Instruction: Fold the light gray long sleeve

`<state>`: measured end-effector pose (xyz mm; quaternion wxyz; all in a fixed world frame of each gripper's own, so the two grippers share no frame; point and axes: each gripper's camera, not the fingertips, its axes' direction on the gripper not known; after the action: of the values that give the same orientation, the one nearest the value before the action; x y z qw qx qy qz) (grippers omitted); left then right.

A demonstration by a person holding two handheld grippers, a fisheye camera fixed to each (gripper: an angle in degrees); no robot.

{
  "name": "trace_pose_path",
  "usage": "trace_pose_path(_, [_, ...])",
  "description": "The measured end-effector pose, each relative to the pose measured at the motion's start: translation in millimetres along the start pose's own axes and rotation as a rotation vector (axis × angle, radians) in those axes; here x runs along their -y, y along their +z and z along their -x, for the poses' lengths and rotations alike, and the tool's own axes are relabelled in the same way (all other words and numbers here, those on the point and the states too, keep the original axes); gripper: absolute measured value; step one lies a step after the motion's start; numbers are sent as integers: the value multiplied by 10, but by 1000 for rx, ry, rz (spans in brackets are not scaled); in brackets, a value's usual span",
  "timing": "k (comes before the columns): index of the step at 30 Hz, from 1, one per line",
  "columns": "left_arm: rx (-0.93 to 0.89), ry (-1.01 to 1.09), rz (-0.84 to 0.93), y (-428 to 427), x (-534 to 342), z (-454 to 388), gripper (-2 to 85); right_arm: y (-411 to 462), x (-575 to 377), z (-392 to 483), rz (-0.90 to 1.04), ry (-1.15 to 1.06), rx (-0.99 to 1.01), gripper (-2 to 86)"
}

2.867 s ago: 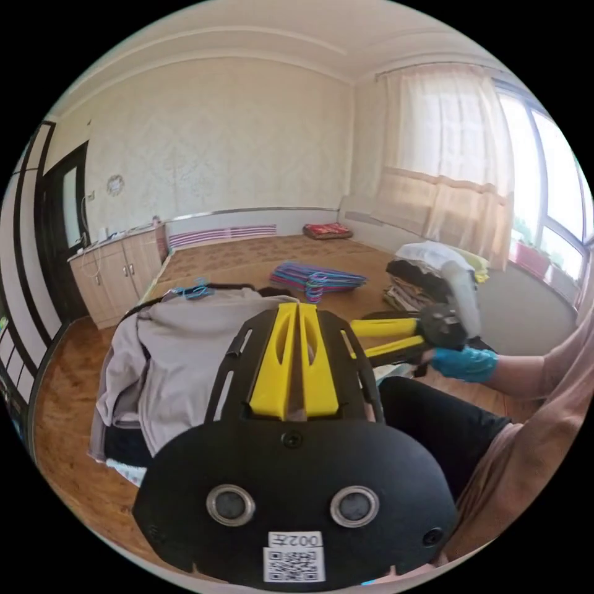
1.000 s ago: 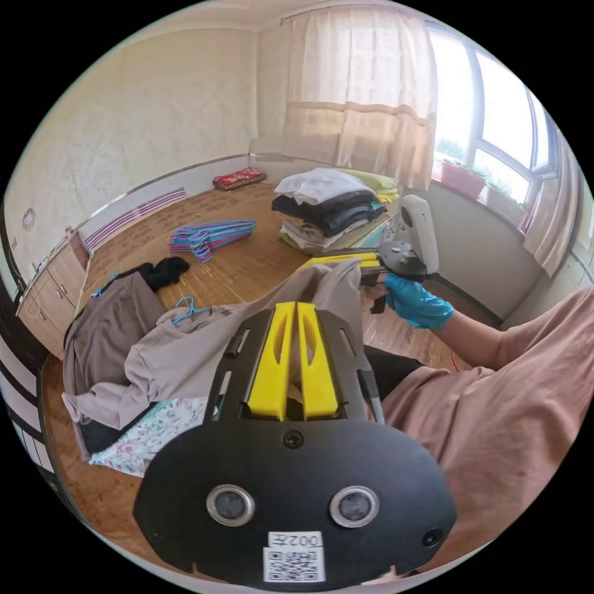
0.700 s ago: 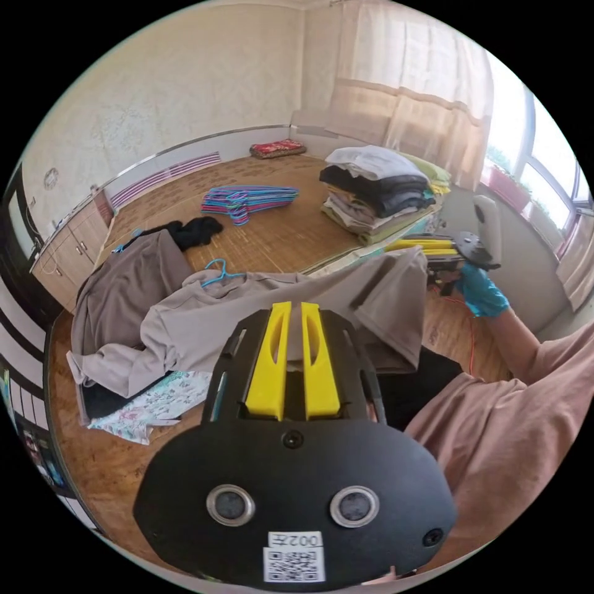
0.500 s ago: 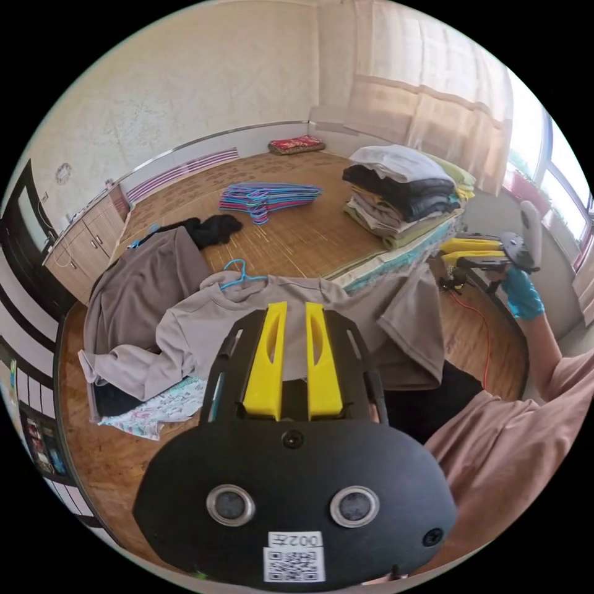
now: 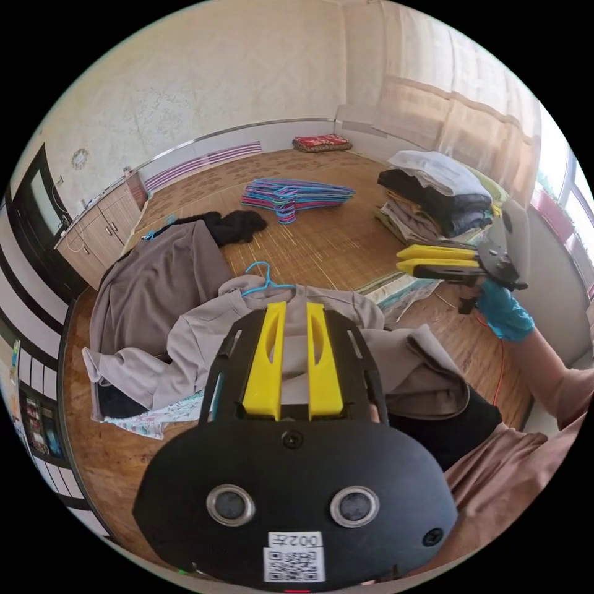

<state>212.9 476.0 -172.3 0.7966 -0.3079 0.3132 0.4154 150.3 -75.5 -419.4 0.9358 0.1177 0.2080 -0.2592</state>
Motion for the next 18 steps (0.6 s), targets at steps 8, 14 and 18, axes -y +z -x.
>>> trace_pose_path(8, [28, -49, 37, 256, 192, 347, 18, 1418, 577, -81, 210, -64, 47, 102])
trace_pose_path(14, [23, -91, 51, 490, 371, 561, 18, 2187, 858, -214, 325, -22, 79, 89])
trace_pose_path(18, [22, -104, 52, 652, 504, 630, 19, 2524, 946, -166, 387, -50, 75, 68])
